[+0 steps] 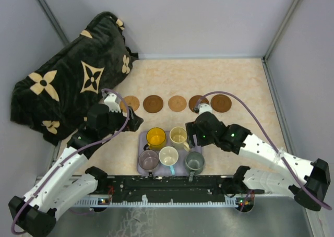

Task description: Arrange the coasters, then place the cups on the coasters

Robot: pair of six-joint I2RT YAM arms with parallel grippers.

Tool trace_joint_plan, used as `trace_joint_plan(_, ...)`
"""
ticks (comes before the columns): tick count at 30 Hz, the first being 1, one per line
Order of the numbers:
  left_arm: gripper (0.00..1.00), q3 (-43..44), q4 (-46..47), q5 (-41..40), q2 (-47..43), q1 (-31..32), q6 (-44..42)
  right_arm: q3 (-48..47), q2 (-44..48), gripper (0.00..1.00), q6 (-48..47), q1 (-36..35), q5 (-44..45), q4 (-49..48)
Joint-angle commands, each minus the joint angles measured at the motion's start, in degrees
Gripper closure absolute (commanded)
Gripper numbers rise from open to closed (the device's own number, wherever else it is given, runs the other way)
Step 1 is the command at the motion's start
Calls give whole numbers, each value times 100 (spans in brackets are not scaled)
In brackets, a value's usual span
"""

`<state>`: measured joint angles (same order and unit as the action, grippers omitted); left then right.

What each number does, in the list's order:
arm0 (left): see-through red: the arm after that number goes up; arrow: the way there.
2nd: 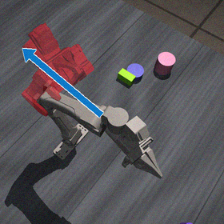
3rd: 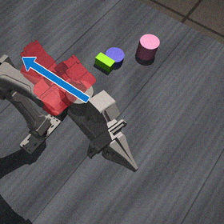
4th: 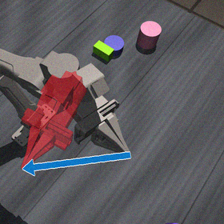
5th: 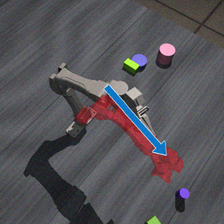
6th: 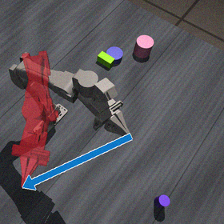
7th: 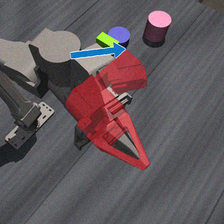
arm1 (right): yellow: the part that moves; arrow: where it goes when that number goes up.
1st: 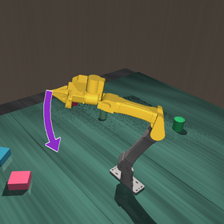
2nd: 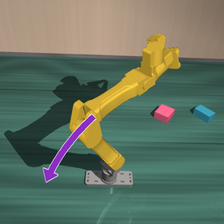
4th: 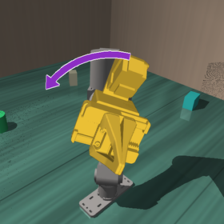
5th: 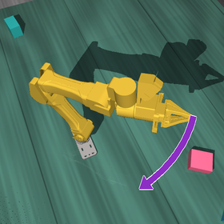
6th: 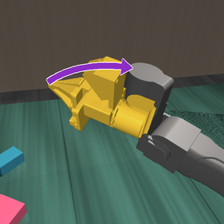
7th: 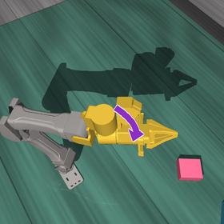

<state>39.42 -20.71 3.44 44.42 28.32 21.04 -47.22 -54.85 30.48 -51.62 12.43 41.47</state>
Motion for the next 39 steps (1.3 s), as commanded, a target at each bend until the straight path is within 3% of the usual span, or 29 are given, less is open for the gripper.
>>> trace_joint_plan(1,1,-20,119,-344,-52,33,34,29,-305,23,104,-298,114,-310)
trace_joint_plan(11,1,-245,-146,-1414,-605,29,444,161,-825,28,-52,-338,-183,-842)
trace_joint_plan(25,1,-6,-412,-1319,137,16,732,346,-1261,34,-104,-422,-266,-1320)
trace_joint_plan(39,1,-40,-323,-1498,-164,16,693,316,-1828,41,-227,-451,-209,-1564)
